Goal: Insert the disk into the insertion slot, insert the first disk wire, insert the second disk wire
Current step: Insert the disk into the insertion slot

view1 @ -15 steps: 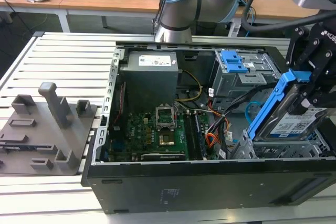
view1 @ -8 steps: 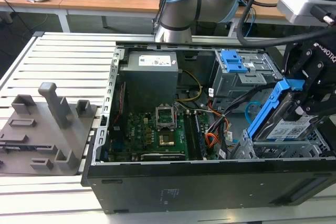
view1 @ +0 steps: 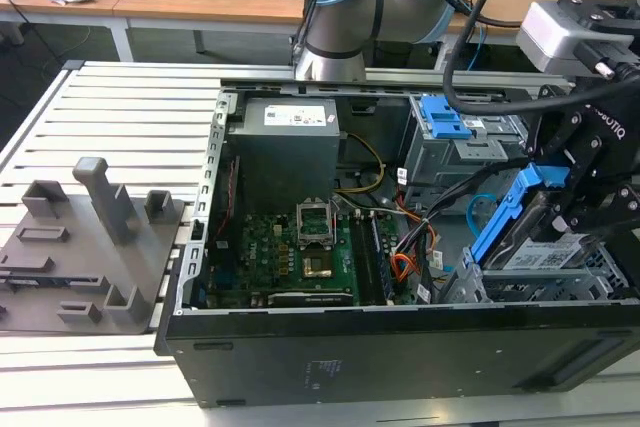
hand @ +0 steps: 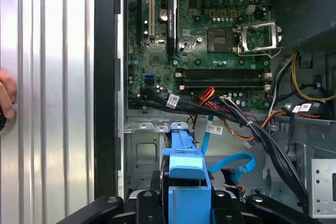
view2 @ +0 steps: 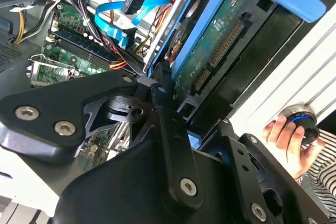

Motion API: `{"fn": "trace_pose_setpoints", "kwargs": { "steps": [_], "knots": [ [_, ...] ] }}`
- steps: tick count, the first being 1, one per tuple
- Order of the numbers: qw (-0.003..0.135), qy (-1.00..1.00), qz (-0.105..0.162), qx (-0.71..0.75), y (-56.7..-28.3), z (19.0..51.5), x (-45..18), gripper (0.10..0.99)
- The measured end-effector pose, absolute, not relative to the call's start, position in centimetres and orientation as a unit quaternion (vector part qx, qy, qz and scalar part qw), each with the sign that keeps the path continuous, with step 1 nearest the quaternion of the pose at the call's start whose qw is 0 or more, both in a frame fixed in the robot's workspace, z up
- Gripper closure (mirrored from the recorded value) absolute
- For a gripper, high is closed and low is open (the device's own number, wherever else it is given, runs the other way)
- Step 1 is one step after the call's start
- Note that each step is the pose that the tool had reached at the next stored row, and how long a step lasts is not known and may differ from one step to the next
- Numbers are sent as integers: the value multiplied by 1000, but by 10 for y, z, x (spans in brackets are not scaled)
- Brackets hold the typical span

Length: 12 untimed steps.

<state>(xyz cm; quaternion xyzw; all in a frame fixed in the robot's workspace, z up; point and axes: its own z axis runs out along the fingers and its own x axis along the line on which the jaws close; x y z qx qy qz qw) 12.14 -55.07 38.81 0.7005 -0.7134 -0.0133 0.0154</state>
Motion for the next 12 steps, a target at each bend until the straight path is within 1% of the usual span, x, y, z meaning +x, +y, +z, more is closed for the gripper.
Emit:
{"fn": "trace_pose_setpoints", "kwargs": {
  "steps": [5,6,8,10,11,12],
  "knots": [
    [15,-713,-13,700,-551,384,121,725],
    [16,-713,-13,700,-551,384,121,714],
    [15,-713,-13,701,-551,384,121,588],
    [15,-713,-13,700,-551,384,121,588],
    [15,-713,-13,701,-551,384,121,604],
    [15,-713,-13,700,-551,384,121,667]
  ]
}}
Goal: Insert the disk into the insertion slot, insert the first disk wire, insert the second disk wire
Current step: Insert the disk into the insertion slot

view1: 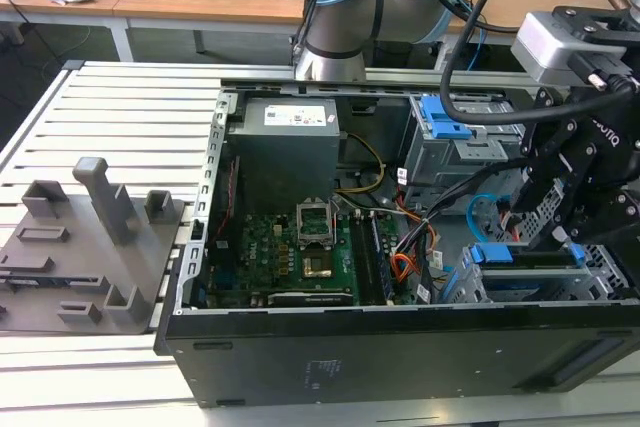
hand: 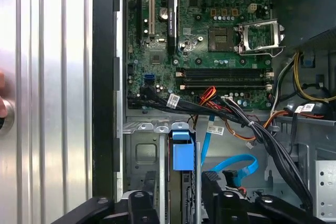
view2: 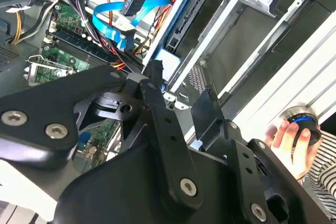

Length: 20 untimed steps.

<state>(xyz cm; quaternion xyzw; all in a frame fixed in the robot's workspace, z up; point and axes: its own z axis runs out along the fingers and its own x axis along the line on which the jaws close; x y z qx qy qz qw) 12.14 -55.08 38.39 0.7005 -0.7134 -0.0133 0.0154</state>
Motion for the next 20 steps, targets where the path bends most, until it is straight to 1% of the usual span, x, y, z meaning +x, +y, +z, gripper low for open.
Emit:
{"fn": "trace_pose_setpoints", "kwargs": {
  "steps": [1,2,3,5,15,20],
  "knots": [
    [15,-713,-13,701,-551,384,121,733],
    [15,-713,-13,700,-551,384,121,851],
    [15,-713,-13,701,-551,384,121,851],
    [15,-713,-13,700,-551,384,121,973],
    [15,-713,-13,701,-551,383,122,980],
    [16,-713,-14,700,-548,380,132,980]
  ]
}}
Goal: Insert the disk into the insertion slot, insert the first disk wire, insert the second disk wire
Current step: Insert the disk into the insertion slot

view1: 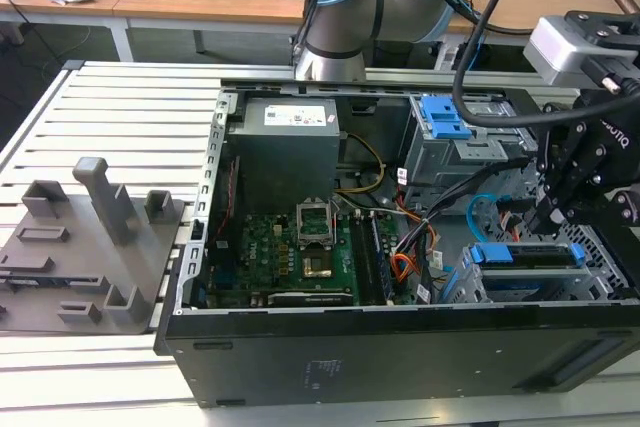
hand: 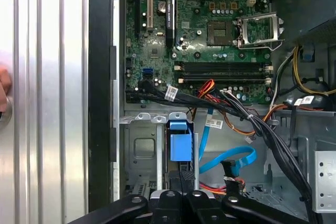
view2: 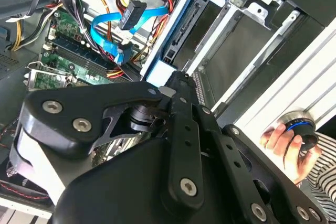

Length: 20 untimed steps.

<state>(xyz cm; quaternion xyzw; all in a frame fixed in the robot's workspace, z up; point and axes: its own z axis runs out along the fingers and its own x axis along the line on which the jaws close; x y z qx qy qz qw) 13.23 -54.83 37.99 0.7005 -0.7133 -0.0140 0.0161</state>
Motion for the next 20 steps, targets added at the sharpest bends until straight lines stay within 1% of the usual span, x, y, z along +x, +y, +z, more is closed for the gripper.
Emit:
{"fn": "trace_pose_setpoints", "kwargs": {
  "steps": [14,20],
  "knots": [
    [17,-713,-14,700,-548,350,134,980],
    [17,-713,-14,700,-548,348,135,980]
  ]
}}
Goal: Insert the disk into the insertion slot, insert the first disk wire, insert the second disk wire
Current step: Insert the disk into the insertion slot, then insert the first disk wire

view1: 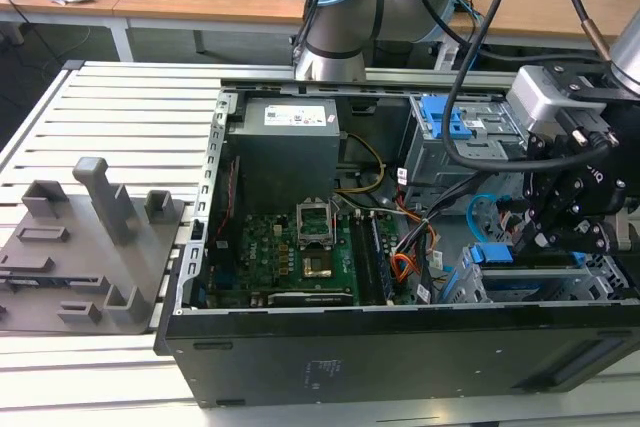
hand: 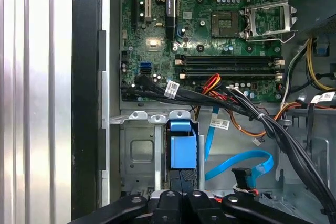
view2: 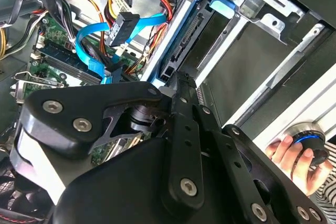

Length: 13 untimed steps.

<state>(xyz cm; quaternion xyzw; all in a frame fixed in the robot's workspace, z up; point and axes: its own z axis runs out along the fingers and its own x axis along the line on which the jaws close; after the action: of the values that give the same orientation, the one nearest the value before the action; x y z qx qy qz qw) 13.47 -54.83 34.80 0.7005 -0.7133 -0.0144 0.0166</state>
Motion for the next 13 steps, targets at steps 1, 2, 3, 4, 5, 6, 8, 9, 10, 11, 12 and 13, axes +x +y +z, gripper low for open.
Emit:
{"fn": "trace_pose_setpoints", "kwargs": {
  "steps": [1,2,3,4,5,6,8,9,10,11,12,13],
  "knots": [
    [17,-713,-14,700,-548,348,135,980],
    [17,-713,-14,700,-548,348,135,980],
    [17,-713,-14,700,-548,348,135,980],
    [17,-713,-14,700,-548,348,135,980],
    [17,-713,-14,700,-548,348,135,980],
    [17,-713,-14,700,-548,348,135,980],
    [17,-713,-14,700,-548,348,135,980],
    [17,-713,-14,701,-548,348,138,980],
    [17,-713,-14,700,-548,348,143,980],
    [17,-713,-14,700,-548,348,147,980],
    [17,-713,-14,701,-548,348,150,980],
    [17,-713,-14,701,-548,348,153,980]
  ]
}}
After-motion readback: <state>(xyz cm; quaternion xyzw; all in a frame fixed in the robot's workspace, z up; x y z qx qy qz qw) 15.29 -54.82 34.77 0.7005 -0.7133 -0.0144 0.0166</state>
